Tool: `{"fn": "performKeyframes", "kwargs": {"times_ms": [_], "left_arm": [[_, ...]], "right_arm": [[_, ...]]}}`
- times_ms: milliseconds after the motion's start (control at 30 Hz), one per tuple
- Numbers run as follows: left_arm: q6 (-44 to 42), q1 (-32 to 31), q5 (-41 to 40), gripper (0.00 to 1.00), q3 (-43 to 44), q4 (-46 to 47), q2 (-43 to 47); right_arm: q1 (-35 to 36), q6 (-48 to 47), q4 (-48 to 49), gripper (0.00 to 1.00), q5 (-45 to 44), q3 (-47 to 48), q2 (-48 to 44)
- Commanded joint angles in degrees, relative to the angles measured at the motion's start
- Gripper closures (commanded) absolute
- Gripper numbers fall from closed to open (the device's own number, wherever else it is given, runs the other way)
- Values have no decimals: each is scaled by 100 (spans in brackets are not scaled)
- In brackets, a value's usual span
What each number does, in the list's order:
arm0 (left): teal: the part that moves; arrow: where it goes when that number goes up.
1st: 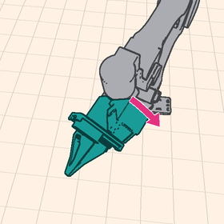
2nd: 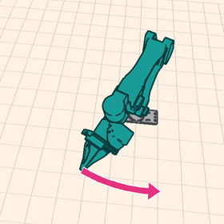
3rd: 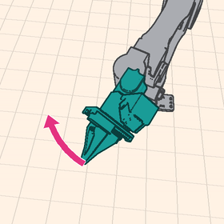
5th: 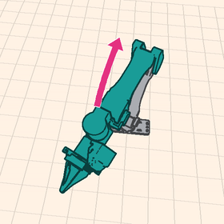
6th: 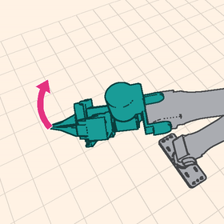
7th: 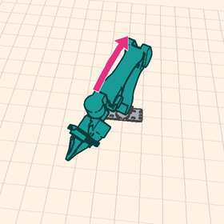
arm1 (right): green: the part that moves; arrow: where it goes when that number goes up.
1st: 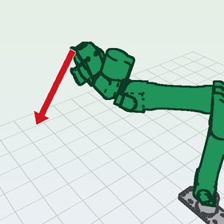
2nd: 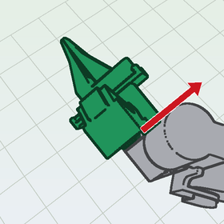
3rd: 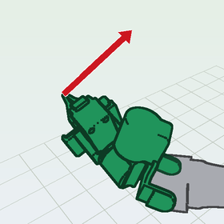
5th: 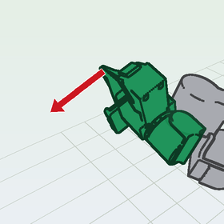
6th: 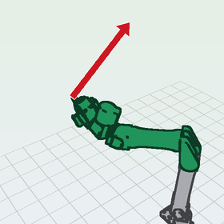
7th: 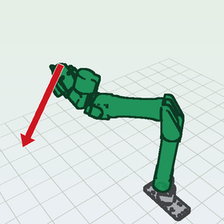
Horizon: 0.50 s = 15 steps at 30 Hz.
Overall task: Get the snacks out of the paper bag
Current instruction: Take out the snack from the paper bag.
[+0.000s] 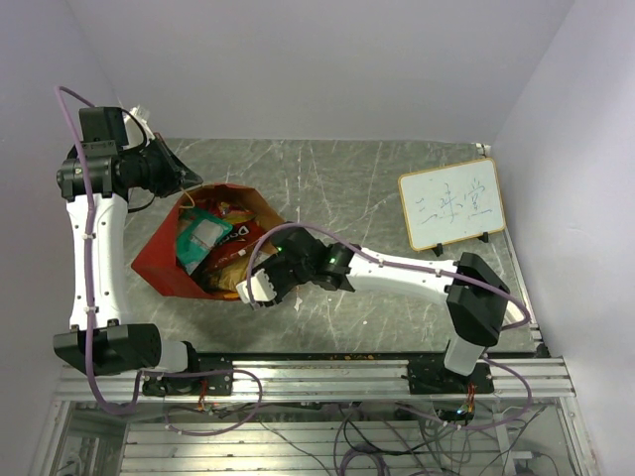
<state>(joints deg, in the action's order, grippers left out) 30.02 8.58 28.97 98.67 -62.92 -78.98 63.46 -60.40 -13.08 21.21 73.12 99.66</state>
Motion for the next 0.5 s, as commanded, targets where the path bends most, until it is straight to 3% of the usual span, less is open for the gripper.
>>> {"fn": "performKeyframes", "kwargs": {"times_ms": [0,233,367,467], "left_arm": [[-10,57,122,93,-56,-27,74],[-14,59,195,93,1,-71,41],[-23,61,209,93,-32,-105,44],[-88,74,238,93,89,-201,-20]], "right_arm": [[29,-148,198,62,44,199,133],[27,45,826,63,-325,108,335],[26,83,755,78,-398,337,648],[27,64,908,79,-444,257,695]]}}
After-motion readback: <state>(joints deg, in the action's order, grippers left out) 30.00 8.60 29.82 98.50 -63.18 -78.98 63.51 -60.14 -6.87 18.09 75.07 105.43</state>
